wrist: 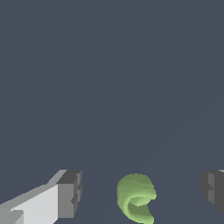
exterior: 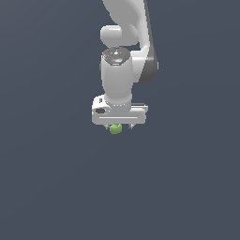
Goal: Pick up the object and move it to a goal position.
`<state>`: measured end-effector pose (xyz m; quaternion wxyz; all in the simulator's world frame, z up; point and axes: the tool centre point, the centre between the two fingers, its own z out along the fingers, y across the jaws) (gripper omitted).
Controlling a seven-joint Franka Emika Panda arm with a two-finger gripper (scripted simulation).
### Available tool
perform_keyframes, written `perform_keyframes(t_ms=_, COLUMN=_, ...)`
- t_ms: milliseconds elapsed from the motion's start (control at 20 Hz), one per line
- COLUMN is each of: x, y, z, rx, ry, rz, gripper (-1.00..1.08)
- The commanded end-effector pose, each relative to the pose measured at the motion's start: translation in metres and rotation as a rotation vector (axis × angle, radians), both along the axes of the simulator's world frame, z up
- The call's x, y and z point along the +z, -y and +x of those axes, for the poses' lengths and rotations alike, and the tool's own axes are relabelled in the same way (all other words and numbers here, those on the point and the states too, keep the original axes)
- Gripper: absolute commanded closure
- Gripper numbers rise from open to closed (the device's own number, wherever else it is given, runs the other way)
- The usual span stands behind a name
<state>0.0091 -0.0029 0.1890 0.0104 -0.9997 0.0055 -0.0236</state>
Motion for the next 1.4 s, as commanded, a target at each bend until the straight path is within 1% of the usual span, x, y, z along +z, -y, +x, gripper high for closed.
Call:
perform_keyframes(t_ms=0, x=0.0, y=0.0, z=0.0, rx=0.0, ry=0.0, rz=0.0, gripper=-0.92)
perform_keyframes(t_ms=450, x=0.006, y=-0.005, z=0.001, rx=-0.022, ry=0.004, rz=0.026, gripper=-0.92)
perform_keyframes(t_ms=800, x=0.001, y=-0.004, z=-0.002, rx=-0.024, ry=0.002, rz=0.023, gripper=-0.92)
perform_keyframes(t_ms=1100, x=-0.018, y=0.0, z=-0.018, rx=-0.038, ry=-0.007, rz=0.015, gripper=-0.92)
perform_keyframes(t_ms=1350, x=-0.043, y=0.006, z=-0.041, rx=-0.057, ry=-0.019, rz=0.005, gripper=-0.92)
